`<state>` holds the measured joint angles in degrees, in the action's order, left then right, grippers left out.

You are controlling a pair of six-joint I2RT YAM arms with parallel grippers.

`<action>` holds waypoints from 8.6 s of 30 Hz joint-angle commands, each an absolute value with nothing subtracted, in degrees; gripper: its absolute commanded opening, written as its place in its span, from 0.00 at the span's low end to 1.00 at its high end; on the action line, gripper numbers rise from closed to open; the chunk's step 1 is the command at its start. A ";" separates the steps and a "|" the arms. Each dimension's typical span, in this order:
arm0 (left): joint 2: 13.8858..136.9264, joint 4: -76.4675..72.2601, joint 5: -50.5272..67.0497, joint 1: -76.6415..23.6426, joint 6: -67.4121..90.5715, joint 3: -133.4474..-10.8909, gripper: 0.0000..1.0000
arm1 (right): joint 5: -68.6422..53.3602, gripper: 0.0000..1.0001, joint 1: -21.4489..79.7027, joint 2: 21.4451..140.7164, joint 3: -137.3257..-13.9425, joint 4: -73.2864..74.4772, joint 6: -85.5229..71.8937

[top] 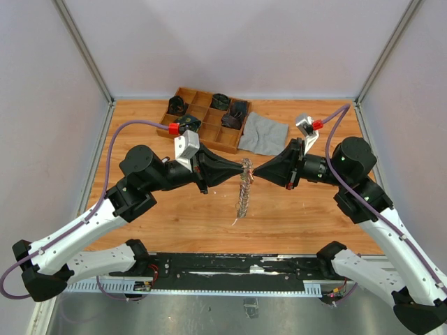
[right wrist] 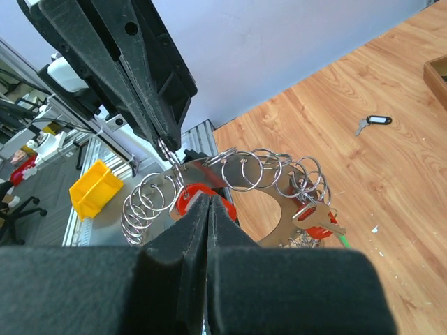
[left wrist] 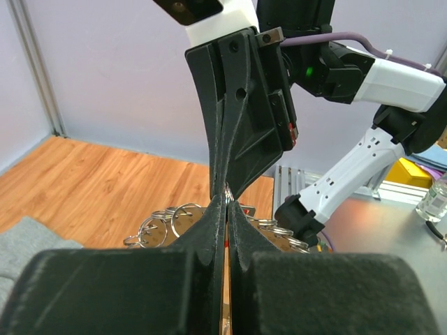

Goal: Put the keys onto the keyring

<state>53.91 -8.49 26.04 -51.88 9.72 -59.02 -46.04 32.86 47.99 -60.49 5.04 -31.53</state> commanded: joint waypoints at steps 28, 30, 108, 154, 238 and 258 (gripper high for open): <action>53.13 -12.11 27.29 -51.77 10.02 -59.74 0.00 | -46.66 0.40 34.75 46.73 -59.13 -5.16 -33.16; 53.09 -12.22 27.25 -51.77 10.02 -59.69 0.01 | -47.41 0.38 34.72 46.93 -59.06 -5.54 -33.52; 53.09 -11.80 27.38 -51.77 9.99 -60.09 0.00 | -44.57 0.29 35.02 45.38 -62.88 1.12 -26.56; 52.40 -13.45 27.07 -51.77 10.72 -59.33 0.00 | -47.80 0.01 38.88 48.03 -55.46 -15.78 -24.36; 59.55 -1.48 26.72 -57.12 1.04 -61.38 0.01 | -20.21 0.06 57.31 78.73 -115.95 75.78 16.21; 55.42 -5.91 24.91 -57.08 3.25 -58.99 0.01 | -9.37 0.25 57.30 51.24 -84.52 39.11 -2.51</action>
